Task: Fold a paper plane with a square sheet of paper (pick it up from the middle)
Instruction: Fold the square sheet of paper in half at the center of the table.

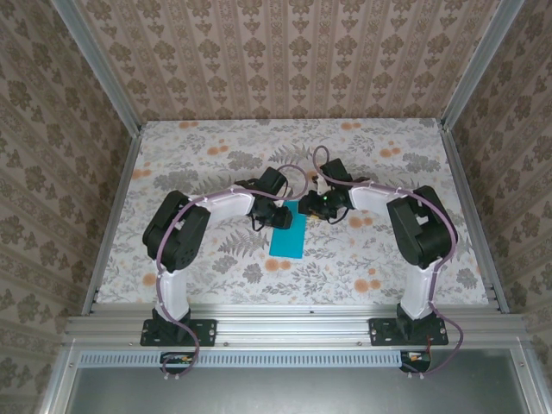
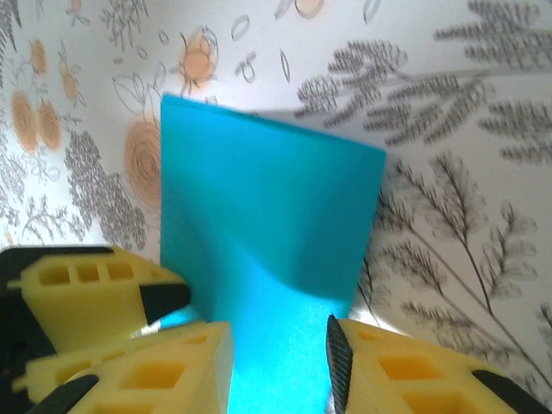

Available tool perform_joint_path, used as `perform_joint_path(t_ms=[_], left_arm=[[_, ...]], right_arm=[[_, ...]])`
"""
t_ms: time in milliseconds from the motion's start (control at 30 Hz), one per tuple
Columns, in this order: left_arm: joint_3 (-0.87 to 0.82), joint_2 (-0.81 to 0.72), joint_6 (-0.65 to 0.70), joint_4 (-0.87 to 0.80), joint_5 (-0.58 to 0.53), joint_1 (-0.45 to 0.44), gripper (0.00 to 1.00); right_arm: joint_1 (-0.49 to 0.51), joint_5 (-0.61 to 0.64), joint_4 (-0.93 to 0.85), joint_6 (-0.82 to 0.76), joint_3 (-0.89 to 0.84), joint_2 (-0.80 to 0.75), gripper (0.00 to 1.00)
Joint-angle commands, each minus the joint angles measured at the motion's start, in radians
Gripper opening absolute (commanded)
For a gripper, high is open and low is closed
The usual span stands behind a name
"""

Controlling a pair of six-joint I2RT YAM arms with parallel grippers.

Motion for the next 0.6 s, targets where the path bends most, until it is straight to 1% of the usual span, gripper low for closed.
perform_joint_path(t_ms=[0, 167, 400, 567], left_arm=[[-0.036, 0.042, 0.000, -0.139, -0.028, 0.005, 0.31], [-0.043, 0.040, 0.004, -0.140, -0.030, 0.008, 0.31], [-0.050, 0.046, 0.005, -0.135, -0.028, 0.009, 0.31], [-0.047, 0.052, 0.008, -0.134, -0.023, 0.011, 0.31]], right_arm=[[-0.006, 0.022, -0.069, -0.020, 0.049, 0.056, 0.38], [-0.006, 0.047, -0.091, -0.018, 0.055, 0.053, 0.40], [-0.010, 0.097, -0.105, -0.022, 0.021, -0.001, 0.41], [-0.014, 0.089, -0.102, -0.019, 0.031, 0.019, 0.42]])
